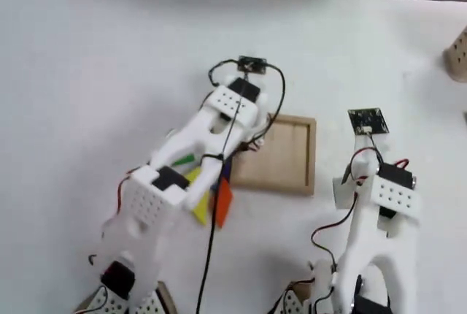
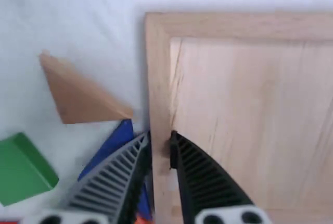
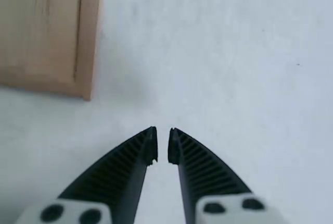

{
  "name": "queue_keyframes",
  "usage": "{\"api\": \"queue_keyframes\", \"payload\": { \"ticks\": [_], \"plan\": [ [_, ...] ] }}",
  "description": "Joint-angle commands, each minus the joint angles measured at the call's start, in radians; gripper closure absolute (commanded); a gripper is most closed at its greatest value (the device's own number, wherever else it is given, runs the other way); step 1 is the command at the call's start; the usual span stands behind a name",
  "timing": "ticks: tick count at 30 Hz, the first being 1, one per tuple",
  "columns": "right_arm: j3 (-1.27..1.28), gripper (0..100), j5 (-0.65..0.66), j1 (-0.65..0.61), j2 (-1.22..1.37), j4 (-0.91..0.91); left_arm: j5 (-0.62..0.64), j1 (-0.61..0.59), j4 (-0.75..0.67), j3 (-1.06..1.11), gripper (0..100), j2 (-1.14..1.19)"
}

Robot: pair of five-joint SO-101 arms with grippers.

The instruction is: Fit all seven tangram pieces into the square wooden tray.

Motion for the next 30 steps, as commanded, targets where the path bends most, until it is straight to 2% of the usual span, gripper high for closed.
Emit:
{"api": "queue_keyframes", "payload": {
  "ticks": [1,7,13,16,21,26,28,30],
  "plan": [
    [-0.011,95.3,-0.06,-0.035,0.013,-0.047,0.009,0.054,-0.12,0.204,94,-0.176],
    [-0.005,95.3,-0.138,-0.074,0.015,-0.088,0.008,0.007,-0.226,0.336,94,-0.317],
    [0.029,95.3,-0.187,-0.168,0.016,-0.128,-0.135,0.002,-0.252,0.342,94,-0.32],
    [0.095,95.3,-0.18,-0.179,0.015,-0.214,-0.104,-0.008,-0.275,0.341,94,-0.326],
    [0.104,95.3,-0.178,-0.177,0.015,-0.217,0.009,-0.001,-0.275,0.331,94,-0.329],
    [0.114,95.3,-0.135,-0.177,0.021,-0.223,0.017,-0.001,-0.247,0.333,93,-0.329],
    [0.123,95.3,-0.124,-0.177,0.015,-0.223,0.017,-0.001,-0.239,0.334,90,-0.329],
    [0.126,95.3,-0.118,-0.177,0.015,-0.223,0.02,-0.001,-0.226,0.339,81,-0.329]
  ]
}}
